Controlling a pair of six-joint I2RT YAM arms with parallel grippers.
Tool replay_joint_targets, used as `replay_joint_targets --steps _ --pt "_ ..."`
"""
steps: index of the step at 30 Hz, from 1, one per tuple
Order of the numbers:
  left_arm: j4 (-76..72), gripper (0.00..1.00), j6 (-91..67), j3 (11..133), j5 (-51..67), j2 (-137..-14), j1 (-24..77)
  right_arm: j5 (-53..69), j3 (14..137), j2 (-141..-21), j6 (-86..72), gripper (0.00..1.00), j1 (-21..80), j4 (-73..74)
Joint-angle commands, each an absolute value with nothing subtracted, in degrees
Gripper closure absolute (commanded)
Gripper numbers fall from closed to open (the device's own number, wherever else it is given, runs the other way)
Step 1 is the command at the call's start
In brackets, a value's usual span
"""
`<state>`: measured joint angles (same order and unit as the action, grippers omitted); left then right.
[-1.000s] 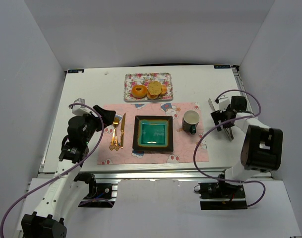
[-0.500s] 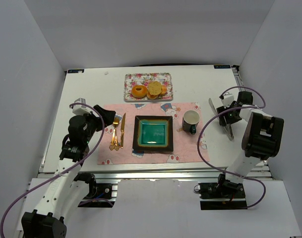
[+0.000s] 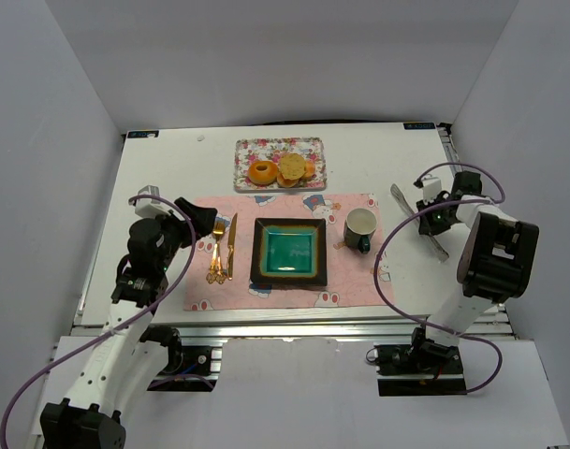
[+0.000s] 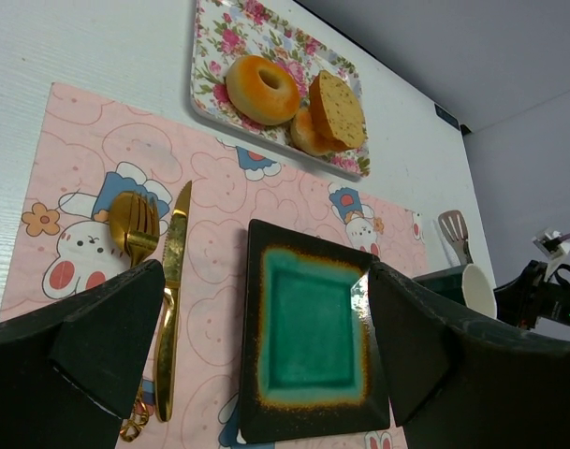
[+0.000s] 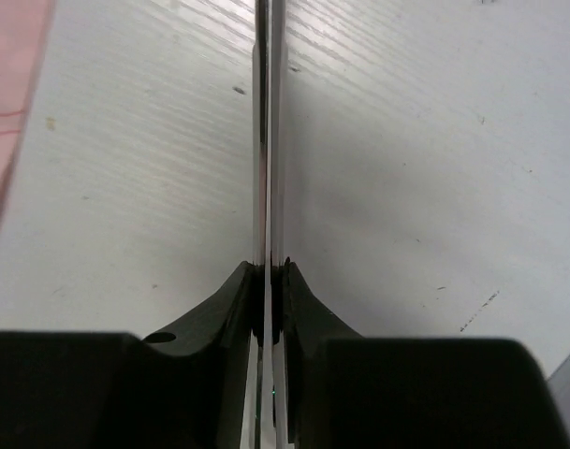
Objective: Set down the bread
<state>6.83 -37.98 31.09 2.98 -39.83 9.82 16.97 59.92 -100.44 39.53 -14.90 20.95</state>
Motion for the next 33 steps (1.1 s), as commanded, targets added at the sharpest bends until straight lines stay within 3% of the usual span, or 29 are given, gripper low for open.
replay_joint_targets --steps 1,5,15,20,33 --pt "6.2 0.02 -38.4 31.5 2.0 -38.6 9.8 23.4 66.6 -94.7 40.7 0.81 -13.2 28.1" --pt "6.1 0.02 -38.7 31.6 1.9 -38.7 9.8 26.2 77.1 -93.2 38.8 0.7 -8.5 32.6" --pt "7.3 0.02 -39.2 32.3 1.8 -37.5 9.8 26.9 91.7 -96.2 37.7 0.64 7.0 37.2" --pt "7.6 0.02 -39.6 32.0 1.4 -36.4 9.8 25.1 93.0 -95.9 41.1 0.62 13.5 37.3" --pt "7.6 0.02 -40.3 31.6 1.6 -36.1 9.8 13.3 82.2 -91.8 51.8 0.6 25.0 28.7"
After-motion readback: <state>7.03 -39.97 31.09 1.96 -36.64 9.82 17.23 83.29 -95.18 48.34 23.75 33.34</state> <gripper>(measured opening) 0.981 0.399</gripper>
